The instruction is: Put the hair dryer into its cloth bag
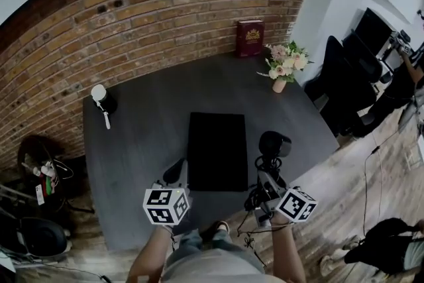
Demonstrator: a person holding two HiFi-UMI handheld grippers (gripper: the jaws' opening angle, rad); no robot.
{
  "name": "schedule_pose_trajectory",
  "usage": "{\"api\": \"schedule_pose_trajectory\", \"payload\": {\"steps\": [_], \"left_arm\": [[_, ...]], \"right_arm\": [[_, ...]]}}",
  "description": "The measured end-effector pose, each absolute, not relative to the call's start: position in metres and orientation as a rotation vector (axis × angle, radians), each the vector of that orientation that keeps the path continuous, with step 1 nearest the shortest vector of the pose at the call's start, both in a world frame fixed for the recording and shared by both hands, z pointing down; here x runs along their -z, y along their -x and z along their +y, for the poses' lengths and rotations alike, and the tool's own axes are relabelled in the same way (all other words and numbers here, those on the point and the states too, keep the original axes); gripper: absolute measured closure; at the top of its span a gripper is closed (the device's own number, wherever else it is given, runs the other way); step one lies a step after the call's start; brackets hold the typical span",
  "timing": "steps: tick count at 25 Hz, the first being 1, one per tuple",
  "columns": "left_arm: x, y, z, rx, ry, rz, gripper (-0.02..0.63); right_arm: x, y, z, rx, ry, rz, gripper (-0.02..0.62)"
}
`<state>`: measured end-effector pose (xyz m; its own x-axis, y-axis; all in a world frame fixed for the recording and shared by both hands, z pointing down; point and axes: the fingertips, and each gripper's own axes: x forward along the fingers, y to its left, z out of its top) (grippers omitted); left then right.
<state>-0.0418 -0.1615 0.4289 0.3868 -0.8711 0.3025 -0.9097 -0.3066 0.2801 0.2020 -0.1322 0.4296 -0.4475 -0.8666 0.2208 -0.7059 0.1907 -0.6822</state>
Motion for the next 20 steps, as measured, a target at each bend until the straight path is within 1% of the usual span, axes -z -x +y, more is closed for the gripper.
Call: {"api": "schedule_pose_trajectory", "payload": {"steps": [13,20], "left_arm": [[-0.529,0.034,-0.125,-0.308,-2.112,-1.449,0.6],[-0.555,0.035,-0.12,-0.363,-2.098,-1.406,0.6]], "right_arm": [[-0.499,-0.205,-0.102,1.274,1.574,2.203,0.437],[-0.52,-0.202,-0.103,1.312,1.586,2.186,0.437]]}}
